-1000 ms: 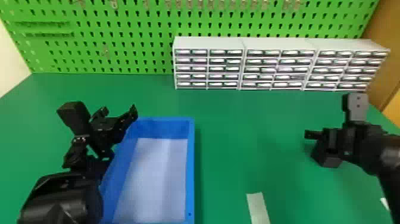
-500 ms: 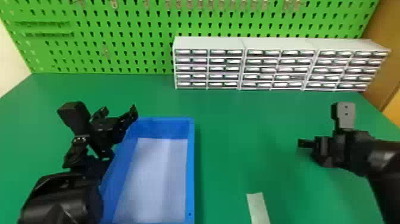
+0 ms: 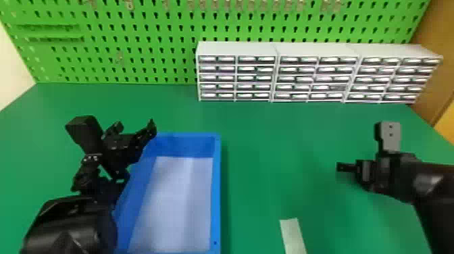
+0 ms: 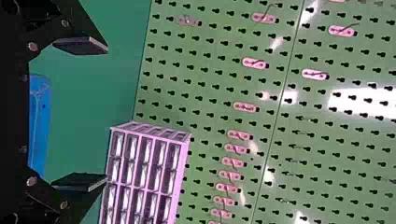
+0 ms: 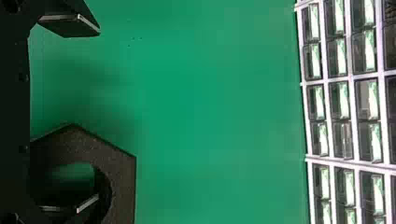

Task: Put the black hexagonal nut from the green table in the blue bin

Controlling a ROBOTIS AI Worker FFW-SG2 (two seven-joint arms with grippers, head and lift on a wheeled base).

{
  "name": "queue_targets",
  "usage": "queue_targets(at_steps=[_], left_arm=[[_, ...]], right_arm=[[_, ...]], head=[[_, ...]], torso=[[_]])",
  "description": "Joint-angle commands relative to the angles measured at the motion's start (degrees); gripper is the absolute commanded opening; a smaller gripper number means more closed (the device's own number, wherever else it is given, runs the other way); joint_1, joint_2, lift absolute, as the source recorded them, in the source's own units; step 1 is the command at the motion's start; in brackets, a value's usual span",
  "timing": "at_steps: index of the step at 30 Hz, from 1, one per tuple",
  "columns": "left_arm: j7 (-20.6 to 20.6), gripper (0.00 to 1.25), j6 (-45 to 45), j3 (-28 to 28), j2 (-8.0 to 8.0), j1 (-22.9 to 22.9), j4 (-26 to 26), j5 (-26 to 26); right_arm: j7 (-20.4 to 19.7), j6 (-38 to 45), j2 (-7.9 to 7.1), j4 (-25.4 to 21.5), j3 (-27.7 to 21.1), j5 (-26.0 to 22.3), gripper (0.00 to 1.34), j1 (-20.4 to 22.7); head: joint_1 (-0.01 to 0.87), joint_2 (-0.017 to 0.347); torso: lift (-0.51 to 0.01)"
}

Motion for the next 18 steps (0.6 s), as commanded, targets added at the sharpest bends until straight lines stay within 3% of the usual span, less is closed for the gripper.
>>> queue_targets(at_steps=[1, 18], left_arm=[[0.0, 0.96, 0.0, 0.0, -0.15, 0.16, 0.02, -0.02], [0.0, 0.96, 0.0, 0.0, -0.15, 0.6, 0.02, -0.11]], right_arm=[[0.0, -0.14, 0.28, 1.34, -0.72, 0.0, 1.26, -0.75], [0.0, 3.03, 0.64, 4.77, -2.48, 0.79, 1.26, -4.09]], head=[[0.686, 0.051], [0.686, 0.051]], torso=[[-0.097], [-0.097]])
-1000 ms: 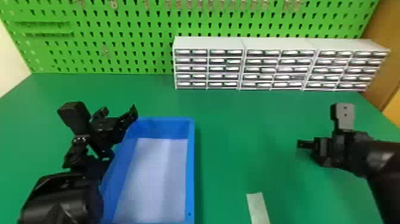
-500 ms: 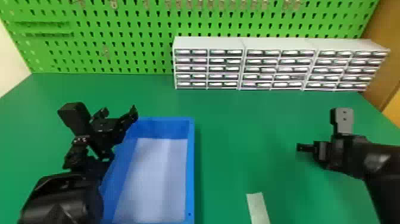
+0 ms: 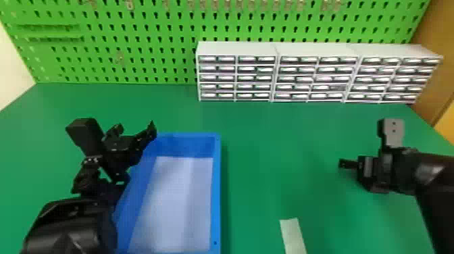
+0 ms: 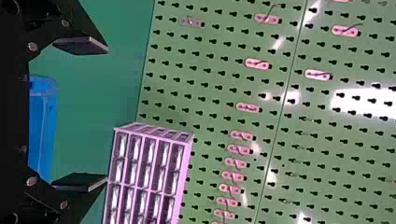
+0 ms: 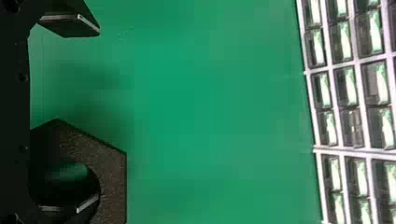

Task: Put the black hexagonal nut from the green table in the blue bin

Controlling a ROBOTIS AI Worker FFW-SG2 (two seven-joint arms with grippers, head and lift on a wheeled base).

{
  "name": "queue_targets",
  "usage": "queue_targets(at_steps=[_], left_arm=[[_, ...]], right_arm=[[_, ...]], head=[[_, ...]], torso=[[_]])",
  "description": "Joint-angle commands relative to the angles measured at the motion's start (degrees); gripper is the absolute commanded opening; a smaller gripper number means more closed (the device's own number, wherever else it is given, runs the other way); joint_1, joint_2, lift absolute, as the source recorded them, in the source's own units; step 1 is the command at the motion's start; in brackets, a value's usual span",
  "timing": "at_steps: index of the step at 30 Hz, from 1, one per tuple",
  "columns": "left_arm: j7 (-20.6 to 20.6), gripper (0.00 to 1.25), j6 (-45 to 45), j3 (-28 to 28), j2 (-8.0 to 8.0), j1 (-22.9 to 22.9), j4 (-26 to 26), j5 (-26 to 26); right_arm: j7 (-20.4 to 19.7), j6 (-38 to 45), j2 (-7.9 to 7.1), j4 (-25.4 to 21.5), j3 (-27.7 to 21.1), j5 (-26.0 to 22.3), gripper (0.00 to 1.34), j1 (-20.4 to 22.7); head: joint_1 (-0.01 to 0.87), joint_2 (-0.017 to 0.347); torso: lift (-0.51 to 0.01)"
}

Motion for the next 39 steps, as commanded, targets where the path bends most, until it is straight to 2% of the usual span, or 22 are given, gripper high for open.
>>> queue_targets(at_steps=[1, 8, 12, 14, 19, 27, 39], left_arm=[[0.0, 0.96, 0.0, 0.01, -0.15, 0.14, 0.0, 0.0], [0.0, 0.96, 0.0, -0.16, -0.15, 0.23, 0.0, -0.09], [0.0, 0.96, 0.0, -0.34, -0.15, 0.32, 0.0, -0.09], [0.0, 0.96, 0.0, -0.43, -0.15, 0.32, 0.0, -0.09], [0.0, 0.95, 0.0, -0.43, -0.15, 0.32, 0.0, -0.09], [0.0, 0.96, 0.0, -0.25, -0.15, 0.32, 0.0, -0.09], [0.0, 0.95, 0.0, -0.16, -0.15, 0.41, 0.0, 0.09]], right_arm=[[0.0, 0.81, 0.46, 0.95, -0.72, 0.56, 1.26, -0.41], [0.0, 0.99, 1.51, 2.44, -2.47, 1.52, 1.25, -0.5], [0.0, 0.99, 1.6, 2.88, -2.91, 2.14, 1.17, -0.5], [0.0, 1.07, 1.51, 2.88, -3.0, 2.05, 1.05, -0.5], [0.0, 1.87, 1.6, 3.06, -3.88, 2.14, 0.58, -0.5], [0.0, 2.39, 1.51, 3.06, -3.79, 2.14, 0.29, -0.5], [0.0, 1.51, 1.42, 2.88, -2.82, 1.7, 0.28, 0.3]], head=[[0.686, 0.051], [0.686, 0.051], [0.686, 0.051], [0.686, 0.051], [0.686, 0.051], [0.686, 0.051], [0.686, 0.051]], torso=[[-0.097], [-0.097], [-0.097], [-0.097], [-0.097], [-0.097], [-0.097]])
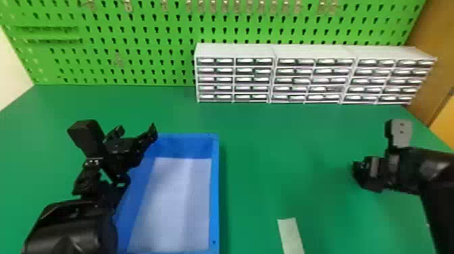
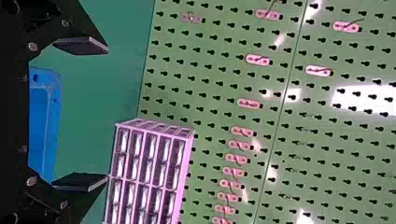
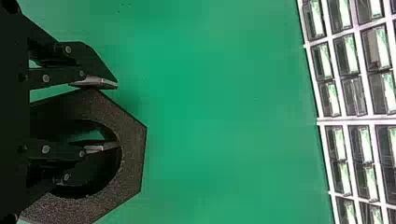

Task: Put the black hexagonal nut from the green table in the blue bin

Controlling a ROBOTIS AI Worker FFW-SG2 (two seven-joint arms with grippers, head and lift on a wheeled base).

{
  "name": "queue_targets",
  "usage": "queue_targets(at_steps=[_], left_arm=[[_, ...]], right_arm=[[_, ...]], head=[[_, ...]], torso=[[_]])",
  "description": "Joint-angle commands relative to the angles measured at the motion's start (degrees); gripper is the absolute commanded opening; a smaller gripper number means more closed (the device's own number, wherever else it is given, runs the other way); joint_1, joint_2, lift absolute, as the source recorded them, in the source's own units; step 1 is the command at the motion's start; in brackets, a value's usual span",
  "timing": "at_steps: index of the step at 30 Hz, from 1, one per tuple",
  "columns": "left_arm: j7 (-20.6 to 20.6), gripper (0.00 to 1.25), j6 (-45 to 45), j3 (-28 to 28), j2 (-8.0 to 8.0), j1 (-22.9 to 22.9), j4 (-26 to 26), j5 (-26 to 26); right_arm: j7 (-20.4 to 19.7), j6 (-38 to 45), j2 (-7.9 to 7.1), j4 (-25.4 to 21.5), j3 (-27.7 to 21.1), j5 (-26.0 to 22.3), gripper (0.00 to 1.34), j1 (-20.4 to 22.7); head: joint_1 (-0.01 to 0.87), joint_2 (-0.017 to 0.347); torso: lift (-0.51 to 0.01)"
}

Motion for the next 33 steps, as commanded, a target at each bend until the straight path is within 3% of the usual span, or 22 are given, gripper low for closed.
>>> queue_targets(at_steps=[1, 33], left_arm=[[0.0, 0.95, 0.0, 0.07, -0.15, 0.07, -0.01, 0.12], [0.0, 0.95, 0.0, 0.25, -0.15, 0.15, 0.16, -0.14]], right_arm=[[0.01, -0.96, -0.24, -0.03, 0.8, -0.9, 0.29, 0.94], [0.01, 0.0, -0.32, -9.17, 3.87, -3.89, 0.29, 3.31]], head=[[0.686, 0.051], [0.686, 0.051]], torso=[[-0.097], [-0.097]])
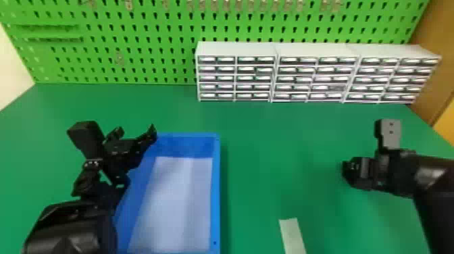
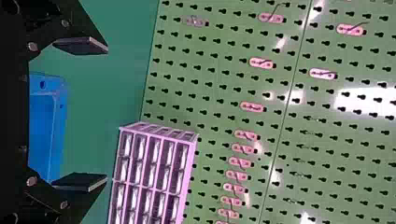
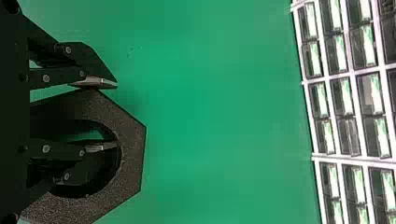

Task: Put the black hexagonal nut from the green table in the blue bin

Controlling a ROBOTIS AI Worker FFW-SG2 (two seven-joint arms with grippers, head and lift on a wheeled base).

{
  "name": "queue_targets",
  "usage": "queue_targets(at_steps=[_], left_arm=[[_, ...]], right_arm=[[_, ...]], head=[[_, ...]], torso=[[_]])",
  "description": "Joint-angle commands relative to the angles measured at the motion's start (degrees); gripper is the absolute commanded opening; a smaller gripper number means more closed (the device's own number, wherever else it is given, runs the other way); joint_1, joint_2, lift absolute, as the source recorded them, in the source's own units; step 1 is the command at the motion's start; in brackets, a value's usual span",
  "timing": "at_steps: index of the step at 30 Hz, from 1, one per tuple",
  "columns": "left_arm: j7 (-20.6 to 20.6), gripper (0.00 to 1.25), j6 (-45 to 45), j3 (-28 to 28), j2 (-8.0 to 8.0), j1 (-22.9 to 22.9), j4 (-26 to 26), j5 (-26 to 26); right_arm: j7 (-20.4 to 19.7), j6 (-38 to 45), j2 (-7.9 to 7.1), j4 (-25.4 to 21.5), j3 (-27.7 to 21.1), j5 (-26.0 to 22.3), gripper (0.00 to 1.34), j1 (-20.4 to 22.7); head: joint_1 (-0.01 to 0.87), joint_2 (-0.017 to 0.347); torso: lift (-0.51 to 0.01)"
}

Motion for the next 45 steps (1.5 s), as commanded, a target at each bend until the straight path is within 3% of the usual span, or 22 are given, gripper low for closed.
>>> queue_targets(at_steps=[1, 23, 45], left_arm=[[0.0, 0.95, 0.0, 0.0, -0.15, 0.01, 0.04, 0.0], [0.0, 0.95, 0.0, -0.09, -0.15, 0.01, 0.13, 0.0], [0.0, 0.95, 0.18, -0.26, -0.15, 0.01, 0.21, -0.18]], right_arm=[[-0.01, 0.12, -0.03, -1.58, 0.34, -0.47, 0.29, 0.12], [-0.01, -0.84, 0.5, -9.31, 1.48, -1.62, 0.29, 1.17], [-0.01, -14.12, 0.85, -17.31, 3.77, -6.36, 0.29, 3.28]], head=[[0.686, 0.051], [0.686, 0.051], [0.686, 0.051]], torso=[[-0.097], [-0.097], [-0.097]])
